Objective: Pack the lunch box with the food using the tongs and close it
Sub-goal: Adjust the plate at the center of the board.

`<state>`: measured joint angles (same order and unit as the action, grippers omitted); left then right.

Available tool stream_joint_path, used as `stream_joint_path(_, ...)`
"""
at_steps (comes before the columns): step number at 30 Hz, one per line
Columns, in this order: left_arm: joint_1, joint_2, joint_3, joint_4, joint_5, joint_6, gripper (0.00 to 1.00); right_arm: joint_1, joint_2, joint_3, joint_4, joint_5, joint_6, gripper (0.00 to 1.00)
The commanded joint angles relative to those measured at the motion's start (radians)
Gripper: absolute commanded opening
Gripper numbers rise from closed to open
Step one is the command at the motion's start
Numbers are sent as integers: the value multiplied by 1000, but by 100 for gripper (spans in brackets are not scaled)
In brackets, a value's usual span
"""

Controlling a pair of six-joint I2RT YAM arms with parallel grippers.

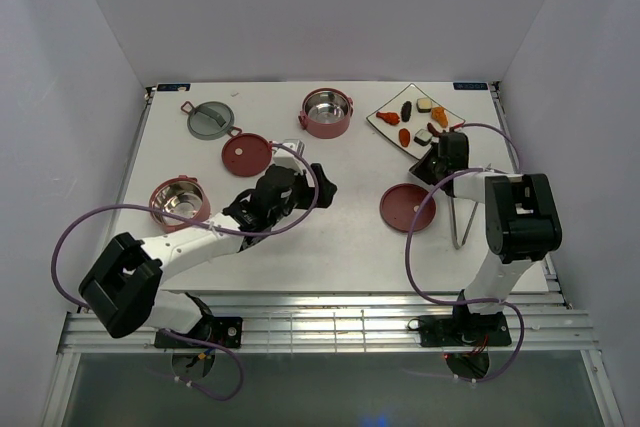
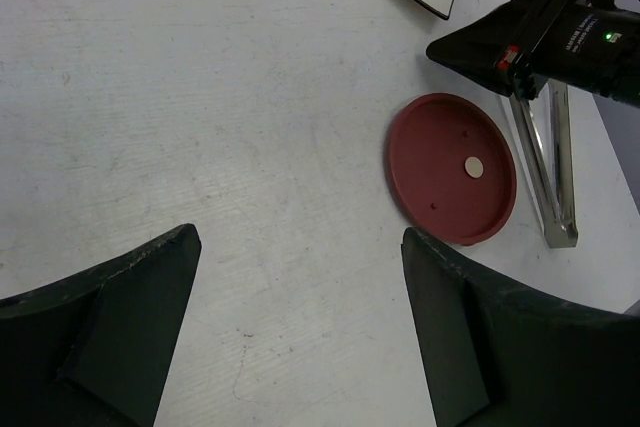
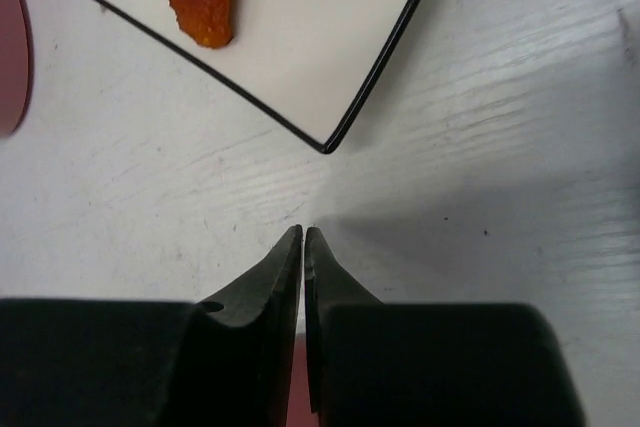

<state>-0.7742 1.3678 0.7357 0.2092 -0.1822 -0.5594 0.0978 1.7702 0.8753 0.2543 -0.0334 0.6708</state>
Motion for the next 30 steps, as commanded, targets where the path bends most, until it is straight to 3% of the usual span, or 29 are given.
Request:
stream_joint_path(1, 4, -61, -7, -17, 6, -11, 92, -3, -38, 11, 30, -16, -52, 12)
stream_joint_path(3, 4, -88, -27, -21, 15, -16, 92, -23, -52, 77, 10, -26, -99, 21)
stream_joint_path(4, 4, -99, -36, -22, 38, -17, 92, -42, -54, 108, -19, -29, -112, 32)
stream_joint_path(7, 4, -140, -64, -37, 94, -5, 92, -85, -31, 256, -116, -8, -160, 51)
stream_joint_path(9, 4, -162, -70, -62, 113, -5, 92, -127, 15, 348, -138, -46, -165, 60)
stream_joint_path(12, 4, -165, -79, -68, 161, -4, 93, -203, 101, 411, -139, -156, -114, 68)
stream_joint_path(20, 3, -170, -99, -70, 217, 29, 92, -294, 333, 675, -204, -240, -106, 76)
stream_joint_path(30, 0, -229, -162, -33, 159, 41, 92, -319, 436, 717, -171, -142, -77, 78)
